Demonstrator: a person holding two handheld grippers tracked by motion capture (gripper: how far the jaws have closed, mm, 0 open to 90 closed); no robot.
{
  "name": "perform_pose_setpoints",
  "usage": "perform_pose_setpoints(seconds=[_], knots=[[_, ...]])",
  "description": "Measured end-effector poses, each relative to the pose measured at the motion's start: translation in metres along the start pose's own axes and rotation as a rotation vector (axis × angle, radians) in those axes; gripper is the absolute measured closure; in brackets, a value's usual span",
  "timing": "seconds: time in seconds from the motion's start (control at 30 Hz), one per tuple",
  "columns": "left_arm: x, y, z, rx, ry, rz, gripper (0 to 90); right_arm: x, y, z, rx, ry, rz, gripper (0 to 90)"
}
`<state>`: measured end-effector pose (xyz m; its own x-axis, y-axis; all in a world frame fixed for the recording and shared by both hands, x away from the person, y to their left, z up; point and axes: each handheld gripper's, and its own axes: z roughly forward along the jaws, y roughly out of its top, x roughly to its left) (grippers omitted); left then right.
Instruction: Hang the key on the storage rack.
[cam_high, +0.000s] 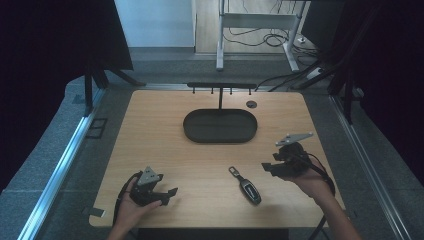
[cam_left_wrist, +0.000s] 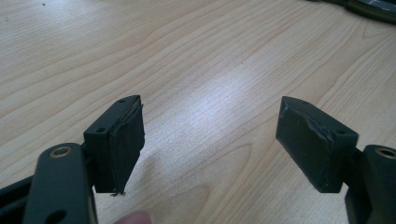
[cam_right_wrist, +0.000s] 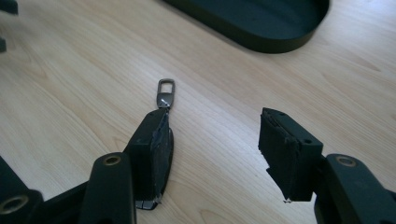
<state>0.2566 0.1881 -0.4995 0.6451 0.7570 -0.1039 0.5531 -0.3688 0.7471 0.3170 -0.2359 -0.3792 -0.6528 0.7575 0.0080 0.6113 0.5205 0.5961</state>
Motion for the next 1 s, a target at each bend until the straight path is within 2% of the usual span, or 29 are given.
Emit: perform_pose_setpoints(seconds=[0.1, 0.4, 0.5, 0.6, 0.77, 1.0], knots=[[0.001, 0.000, -0.002, -0.006, 0.000, -0.001, 24.1, 0.004, 0.010, 0.013, 0.050, 0.004, -0.023, 44.7], [0.001, -0.001, -0.001, -0.007, -0.002, -0.004, 24.0, 0.018, 0.033, 0.039, 0.137, 0.023, -0.071, 47.0], [0.001, -0.001, 0.000, -0.005, -0.001, -0.004, 24.0, 0.024, 0.036, 0.046, 0.159, -0.003, -0.088, 49.1], [0.001, -0.001, 0.000, -0.003, -0.003, -0.001, 24.1, 0.029, 0.038, 0.053, 0.180, -0.008, -0.096, 50.2], [0.000, -0.001, 0.000, -0.002, -0.003, -0.004, 24.1, 0.032, 0.040, 0.059, 0.203, -0.008, -0.105, 51.1], [0.000, -0.001, 0.001, 0.000, -0.003, 0.002, 24.1, 0.036, 0.040, 0.078, 0.267, 0.004, -0.104, 51.4]])
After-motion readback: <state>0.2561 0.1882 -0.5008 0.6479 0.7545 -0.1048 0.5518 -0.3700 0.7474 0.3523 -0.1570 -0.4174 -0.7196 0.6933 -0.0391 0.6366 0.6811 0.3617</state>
